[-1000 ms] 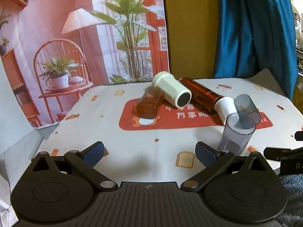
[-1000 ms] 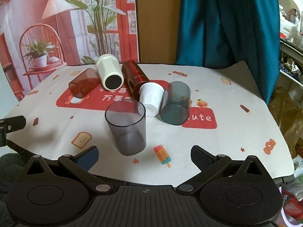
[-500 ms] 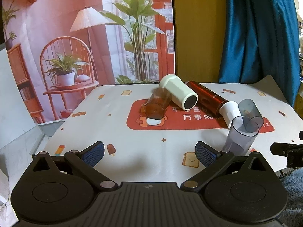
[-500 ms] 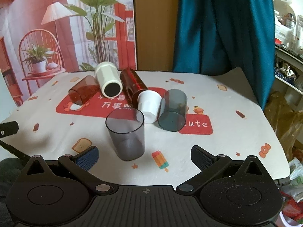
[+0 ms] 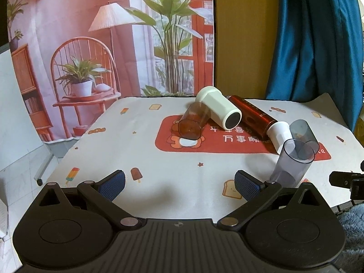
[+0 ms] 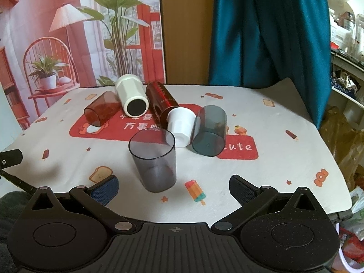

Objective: Flip cup upright

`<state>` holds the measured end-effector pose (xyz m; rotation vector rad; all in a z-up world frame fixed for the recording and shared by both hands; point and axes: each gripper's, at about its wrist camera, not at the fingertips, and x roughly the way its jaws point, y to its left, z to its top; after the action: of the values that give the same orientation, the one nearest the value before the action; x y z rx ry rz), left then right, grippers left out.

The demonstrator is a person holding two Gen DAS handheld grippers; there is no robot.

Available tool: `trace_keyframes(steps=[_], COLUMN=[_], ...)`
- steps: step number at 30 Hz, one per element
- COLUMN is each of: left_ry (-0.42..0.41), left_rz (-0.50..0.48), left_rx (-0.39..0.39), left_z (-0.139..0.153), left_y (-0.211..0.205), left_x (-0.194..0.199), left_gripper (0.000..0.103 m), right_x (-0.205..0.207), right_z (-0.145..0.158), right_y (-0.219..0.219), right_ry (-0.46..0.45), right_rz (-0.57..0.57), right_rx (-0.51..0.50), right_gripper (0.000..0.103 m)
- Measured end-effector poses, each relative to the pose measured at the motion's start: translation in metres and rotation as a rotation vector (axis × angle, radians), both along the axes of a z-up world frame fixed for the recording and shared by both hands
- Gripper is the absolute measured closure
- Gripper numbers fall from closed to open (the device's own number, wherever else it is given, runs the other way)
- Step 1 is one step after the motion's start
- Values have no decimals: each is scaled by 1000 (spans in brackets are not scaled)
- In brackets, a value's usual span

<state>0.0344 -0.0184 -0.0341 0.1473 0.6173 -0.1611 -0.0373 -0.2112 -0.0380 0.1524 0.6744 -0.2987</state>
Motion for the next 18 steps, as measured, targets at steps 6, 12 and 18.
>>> trace_keyframes(steps=[6,12,18], left_ry=[13,20,30], left_rz=[4,6,18], left_rx=[0,-3,-15], left_z=[-2,-2,-3], left_y=[2,2,5], left_x=[0,1,2], left_gripper=[0,0,0], right_x=[0,0,2], right_z=[-2,-4,-6], right_y=[1,1,3], right_ry=[3,6,14], right_rz=[-1,-1,5], right_rx=[5,10,4], right_gripper=[0,0,0])
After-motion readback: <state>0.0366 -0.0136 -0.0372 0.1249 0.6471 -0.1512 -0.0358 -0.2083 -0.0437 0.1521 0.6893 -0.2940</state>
